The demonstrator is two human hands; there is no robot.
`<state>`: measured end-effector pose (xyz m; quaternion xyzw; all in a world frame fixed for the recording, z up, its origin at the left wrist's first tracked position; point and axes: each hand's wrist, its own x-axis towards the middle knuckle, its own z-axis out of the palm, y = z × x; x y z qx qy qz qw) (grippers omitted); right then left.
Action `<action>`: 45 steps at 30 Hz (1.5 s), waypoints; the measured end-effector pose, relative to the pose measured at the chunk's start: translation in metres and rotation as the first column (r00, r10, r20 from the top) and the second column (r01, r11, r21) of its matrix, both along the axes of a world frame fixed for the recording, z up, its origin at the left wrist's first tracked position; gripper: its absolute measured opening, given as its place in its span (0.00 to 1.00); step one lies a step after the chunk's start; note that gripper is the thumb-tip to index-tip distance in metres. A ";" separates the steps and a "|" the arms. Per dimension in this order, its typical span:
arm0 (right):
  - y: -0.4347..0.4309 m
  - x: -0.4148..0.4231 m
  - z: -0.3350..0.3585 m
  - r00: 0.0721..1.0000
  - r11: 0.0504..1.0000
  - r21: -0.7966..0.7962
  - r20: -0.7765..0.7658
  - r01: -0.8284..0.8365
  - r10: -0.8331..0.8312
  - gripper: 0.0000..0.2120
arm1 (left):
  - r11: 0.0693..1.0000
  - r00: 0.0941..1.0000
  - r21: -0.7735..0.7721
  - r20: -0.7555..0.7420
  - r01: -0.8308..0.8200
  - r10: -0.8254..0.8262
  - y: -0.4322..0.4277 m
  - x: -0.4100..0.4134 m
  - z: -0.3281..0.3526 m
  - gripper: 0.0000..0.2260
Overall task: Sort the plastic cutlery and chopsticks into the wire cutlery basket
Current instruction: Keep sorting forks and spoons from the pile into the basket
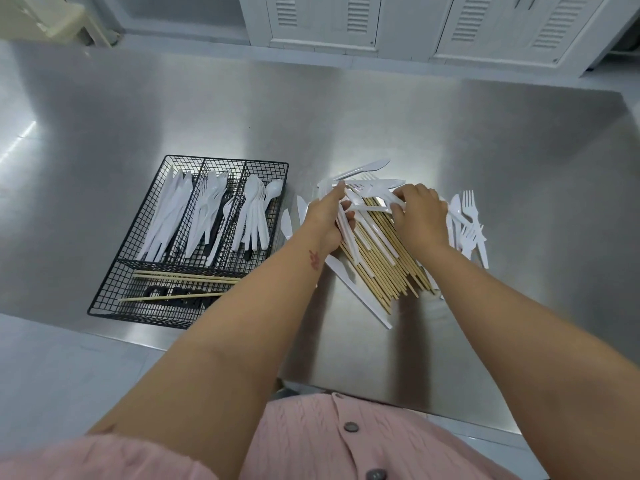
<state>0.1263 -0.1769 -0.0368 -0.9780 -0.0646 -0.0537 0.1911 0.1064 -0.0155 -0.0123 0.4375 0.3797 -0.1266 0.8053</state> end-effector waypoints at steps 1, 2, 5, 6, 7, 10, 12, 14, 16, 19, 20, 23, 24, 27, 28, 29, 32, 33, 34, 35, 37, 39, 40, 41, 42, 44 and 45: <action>0.004 -0.005 0.002 1.000 0.999 0.051 -0.014 -0.017 0.017 0.11 | 1.000 1.000 -0.001 0.009 -0.003 0.003 0.000 0.000 0.001 0.15; 0.007 -0.010 0.005 0.999 0.993 0.112 -0.034 -0.030 0.034 0.11 | 1.000 1.000 0.008 0.016 -0.003 0.002 -0.001 0.000 0.002 0.19; 0.018 -0.025 0.011 0.987 0.934 0.358 -0.152 0.007 0.052 0.09 | 0.999 0.999 0.038 0.037 -0.009 0.008 -0.005 -0.003 0.003 0.27; 0.021 -0.030 0.013 0.978 0.905 0.423 -0.203 0.038 0.054 0.08 | 0.999 0.999 0.030 0.041 -0.010 0.009 -0.006 -0.005 0.003 0.27; 0.024 -0.035 0.014 0.968 0.882 0.466 -0.247 0.070 0.053 0.07 | 1.000 0.999 0.009 0.045 -0.014 0.014 -0.007 -0.007 0.001 0.25; 0.028 -0.045 0.014 0.952 0.811 0.557 -0.305 0.177 0.002 0.07 | 0.999 0.999 -0.038 0.034 -0.027 0.029 -0.011 -0.011 -0.002 0.18; 0.026 -0.048 0.017 0.949 0.746 0.618 -0.311 0.248 -0.059 0.08 | 0.998 0.998 -0.046 0.040 -0.045 0.047 -0.013 -0.011 -0.001 0.22; 0.024 -0.049 0.023 0.941 0.685 0.673 -0.333 0.279 -0.056 0.08 | 0.997 0.997 -0.064 0.052 -0.052 0.056 -0.014 -0.012 0.001 0.25; 0.023 -0.051 0.029 0.918 0.638 0.715 -0.395 0.287 0.028 0.08 | 0.995 0.998 -0.103 0.059 -0.002 0.008 -0.013 -0.014 0.001 0.22; 0.020 -0.056 0.032 0.871 0.607 0.741 -0.465 0.288 0.155 0.07 | 0.987 0.994 -0.134 0.076 0.087 -0.077 -0.014 -0.018 -0.001 0.13; 0.019 -0.057 0.031 0.867 0.616 0.737 -0.470 0.280 0.167 0.06 | 0.988 0.993 -0.124 0.077 0.097 -0.088 -0.015 -0.018 -0.002 0.10; 0.016 -0.059 0.029 0.874 0.693 0.672 -0.469 0.262 0.125 0.10 | 0.995 0.996 -0.067 0.068 0.067 -0.062 -0.017 -0.018 -0.001 0.08; 0.012 -0.060 0.027 0.881 0.708 0.647 -0.468 0.284 0.074 0.12 | 0.996 0.996 -0.065 0.069 0.054 -0.049 -0.018 -0.019 0.000 0.11; -0.015 -0.060 0.018 0.902 0.805 0.430 -0.324 0.409 -0.285 0.10 | 0.998 0.997 -0.048 0.054 0.049 -0.047 -0.023 -0.019 0.002 0.14; -0.028 -0.061 0.014 0.875 0.818 0.316 -0.244 0.480 -0.418 0.11 | 0.997 0.997 -0.036 0.047 0.063 -0.062 -0.025 -0.020 0.003 0.13; -0.041 -0.063 0.010 0.834 0.811 0.200 -0.188 0.549 -0.518 0.14 | 0.997 0.997 -0.030 0.043 0.072 -0.071 -0.026 -0.020 0.003 0.14; -0.067 -0.074 -0.001 0.753 0.780 -0.101 -0.209 0.618 -0.624 0.29 | 0.995 0.996 -0.058 0.038 0.085 -0.083 -0.031 -0.020 0.002 0.18; -0.071 -0.078 -0.005 0.747 0.780 -0.167 -0.227 0.603 -0.625 0.31 | 0.994 0.995 -0.062 0.036 0.093 -0.091 -0.033 -0.021 0.002 0.18; -0.074 -0.080 -0.007 0.748 0.783 -0.209 -0.233 0.586 -0.622 0.31 | 0.993 0.995 -0.067 0.034 0.101 -0.099 -0.036 -0.022 0.002 0.17; -0.076 -0.081 -0.009 0.753 0.788 -0.226 -0.234 0.573 -0.615 0.29 | 0.992 0.994 -0.066 0.030 0.107 -0.105 -0.039 -0.022 0.003 0.17; -0.077 -0.081 -0.010 0.763 0.798 -0.206 -0.234 0.567 -0.603 0.22 | 0.991 0.992 -0.056 0.026 0.123 -0.122 -0.042 -0.022 0.003 0.18; -0.076 -0.081 -0.010 0.752 0.796 -0.154 -0.265 0.586 -0.604 0.19 | 0.989 0.990 -0.057 0.032 0.138 -0.137 -0.044 -0.023 0.005 0.15; -0.076 -0.081 -0.010 0.741 0.790 -0.119 -0.287 0.602 -0.607 0.18 | 0.987 0.988 -0.068 0.041 0.149 -0.146 -0.044 -0.024 0.005 0.12; -0.076 -0.081 -0.009 0.730 0.781 -0.079 -0.307 0.620 -0.610 0.18 | 0.984 0.986 -0.080 0.050 0.160 -0.156 -0.044 -0.025 0.006 0.10; -0.076 -0.081 -0.009 0.722 0.771 -0.041 -0.321 0.636 -0.613 0.17 | 0.982 0.985 -0.088 0.057 0.170 -0.165 -0.044 -0.026 0.006 0.10; -0.077 -0.083 -0.007 0.730 0.764 0.026 -0.317 0.645 -0.606 0.15 | 0.977 0.980 -0.090 0.060 0.194 -0.189 -0.044 -0.028 0.006 0.10; -0.076 -0.083 -0.006 0.751 0.774 0.063 -0.299 0.630 -0.588 0.14 | 0.976 0.978 -0.078 0.055 0.204 -0.200 -0.044 -0.028 0.006 0.11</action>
